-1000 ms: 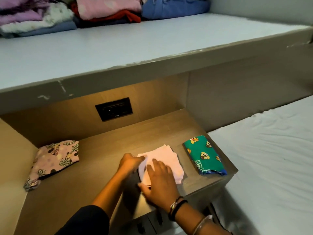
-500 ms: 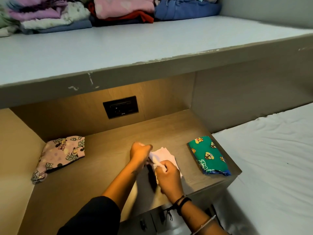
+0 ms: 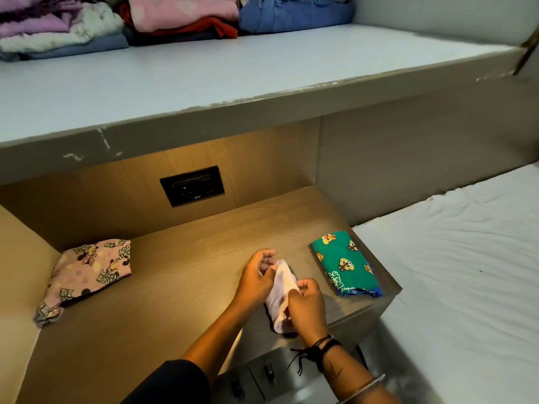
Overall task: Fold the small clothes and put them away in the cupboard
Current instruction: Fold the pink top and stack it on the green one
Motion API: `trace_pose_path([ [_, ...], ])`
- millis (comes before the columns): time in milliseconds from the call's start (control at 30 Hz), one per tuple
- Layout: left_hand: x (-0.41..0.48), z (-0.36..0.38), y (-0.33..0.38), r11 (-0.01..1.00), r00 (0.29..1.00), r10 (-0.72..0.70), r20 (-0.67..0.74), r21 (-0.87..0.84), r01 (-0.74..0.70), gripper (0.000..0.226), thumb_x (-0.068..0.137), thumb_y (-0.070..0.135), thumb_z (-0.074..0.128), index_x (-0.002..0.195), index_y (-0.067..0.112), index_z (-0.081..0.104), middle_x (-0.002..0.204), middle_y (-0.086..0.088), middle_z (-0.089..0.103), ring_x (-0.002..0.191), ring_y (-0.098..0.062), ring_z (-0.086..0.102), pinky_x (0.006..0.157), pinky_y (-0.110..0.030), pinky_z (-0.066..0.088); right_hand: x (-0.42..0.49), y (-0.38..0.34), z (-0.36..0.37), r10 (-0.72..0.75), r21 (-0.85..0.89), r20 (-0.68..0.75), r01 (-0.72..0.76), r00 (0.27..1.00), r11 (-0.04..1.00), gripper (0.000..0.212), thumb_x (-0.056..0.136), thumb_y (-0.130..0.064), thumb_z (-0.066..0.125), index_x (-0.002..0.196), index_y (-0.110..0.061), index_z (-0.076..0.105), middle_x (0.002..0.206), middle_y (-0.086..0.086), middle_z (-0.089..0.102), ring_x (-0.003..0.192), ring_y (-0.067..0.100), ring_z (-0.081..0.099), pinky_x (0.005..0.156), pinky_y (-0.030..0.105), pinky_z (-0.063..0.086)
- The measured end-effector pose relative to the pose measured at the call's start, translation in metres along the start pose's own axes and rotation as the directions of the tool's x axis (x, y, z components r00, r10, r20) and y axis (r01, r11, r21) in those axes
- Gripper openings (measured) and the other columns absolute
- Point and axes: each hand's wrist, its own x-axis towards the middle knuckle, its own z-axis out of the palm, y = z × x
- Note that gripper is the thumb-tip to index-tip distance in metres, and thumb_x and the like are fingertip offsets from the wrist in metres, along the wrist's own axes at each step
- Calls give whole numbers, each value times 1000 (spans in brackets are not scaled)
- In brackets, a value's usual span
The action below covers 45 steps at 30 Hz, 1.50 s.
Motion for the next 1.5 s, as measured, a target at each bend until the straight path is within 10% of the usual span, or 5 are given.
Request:
trace_pose_path([
  [200, -7, 2, -7, 997, 997, 34, 67, -74, -29, 17, 90, -7, 58, 101, 4, 63, 102, -11, 66, 99, -23, 63, 82, -17, 54, -8, 24, -17, -373, -839, 380, 485, 847, 247, 62, 86, -42, 60, 143, -30, 36, 157, 6, 24, 139, 28, 26, 112, 45, 25],
  [533, -36, 10, -12, 982, 896, -181, -405, -33, 184, 15, 92, 13, 60, 104, 20, 55, 111, -4, 59, 89, -14, 60, 73, -27, 53, 3, 38, -44, -362, -485, 122, 373, 924, 791, 46, 95, -37, 41, 135, -17, 49, 144, 6, 46, 130, 19, 41, 103, 30, 39],
  [733, -35, 25, 3, 788, 778, -609, -152, -225, 573, 43, 90, 28, 66, 117, -5, 58, 115, -25, 68, 102, -40, 67, 89, -46, 54, 25, 10, -26, -71, -530, 108, 118, 992, 840, 25, 89, -33, 58, 100, -11, 60, 96, 8, 65, 86, 24, 64, 66, 28, 47],
  [1133, -47, 29, 42, 769, 954, -287, 92, -572, 287, 30, 92, 14, 61, 122, 14, 58, 114, -13, 71, 98, -35, 71, 70, -45, 61, 10, -17, -58, -63, 415, 313, -76, 948, 907, 24, 89, -21, 66, 112, -17, 60, 104, 8, 74, 95, 28, 72, 83, 45, 60],
  [1500, -5, 137, 77, 915, 983, -182, 34, -359, 182, 64, 98, 12, 52, 152, 25, 22, 147, -10, 46, 125, -31, 54, 97, -49, 53, 84, -25, -148, -298, 79, -79, 304, 951, 949, 19, 92, -17, 61, 111, -20, 63, 108, -1, 69, 96, 20, 65, 72, 24, 54],
])
